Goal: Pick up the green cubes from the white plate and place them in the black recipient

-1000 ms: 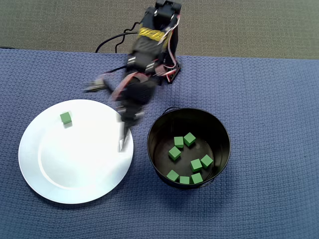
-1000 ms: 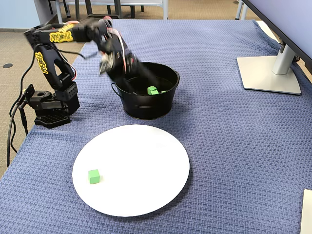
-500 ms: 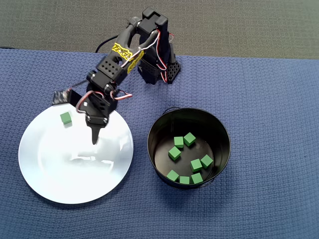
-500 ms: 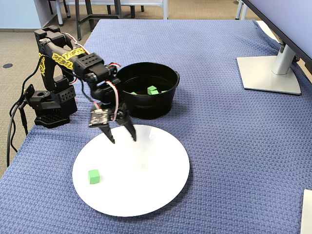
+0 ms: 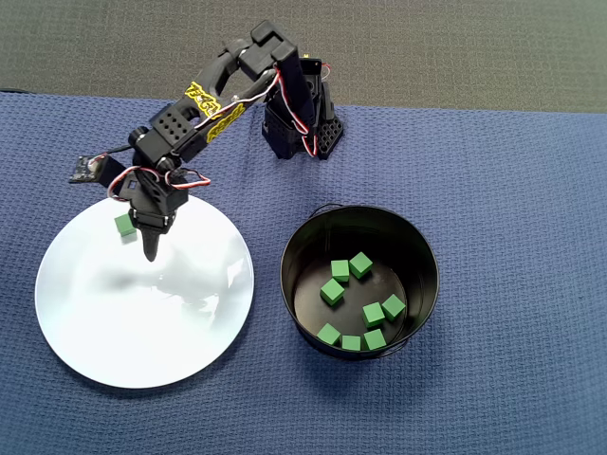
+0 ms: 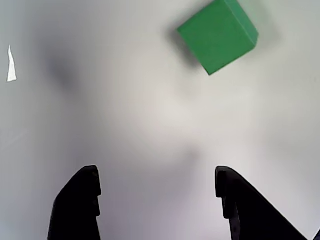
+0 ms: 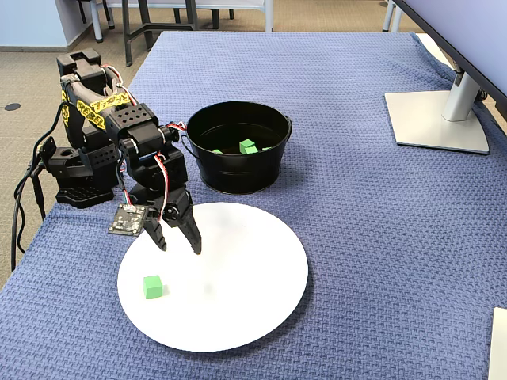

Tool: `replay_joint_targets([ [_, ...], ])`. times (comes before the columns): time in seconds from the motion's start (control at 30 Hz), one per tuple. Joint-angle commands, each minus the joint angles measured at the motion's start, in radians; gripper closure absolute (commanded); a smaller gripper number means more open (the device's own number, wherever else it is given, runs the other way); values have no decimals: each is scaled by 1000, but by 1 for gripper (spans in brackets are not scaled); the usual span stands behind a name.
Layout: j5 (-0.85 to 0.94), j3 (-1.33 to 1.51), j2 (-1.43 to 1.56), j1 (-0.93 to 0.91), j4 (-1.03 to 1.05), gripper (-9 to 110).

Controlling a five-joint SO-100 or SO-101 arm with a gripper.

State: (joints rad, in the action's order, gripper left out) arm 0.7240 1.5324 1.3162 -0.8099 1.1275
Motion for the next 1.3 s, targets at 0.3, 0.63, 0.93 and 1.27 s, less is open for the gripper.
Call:
replay_joint_targets([
  [0.3,21,-176,-72,-101,110,80],
  [0.63,0,-273,-192,-147,173,81],
  [0.93,35,-344,-227,-161,179,81],
  [1.27,20,-419,-298,-198,167,82],
])
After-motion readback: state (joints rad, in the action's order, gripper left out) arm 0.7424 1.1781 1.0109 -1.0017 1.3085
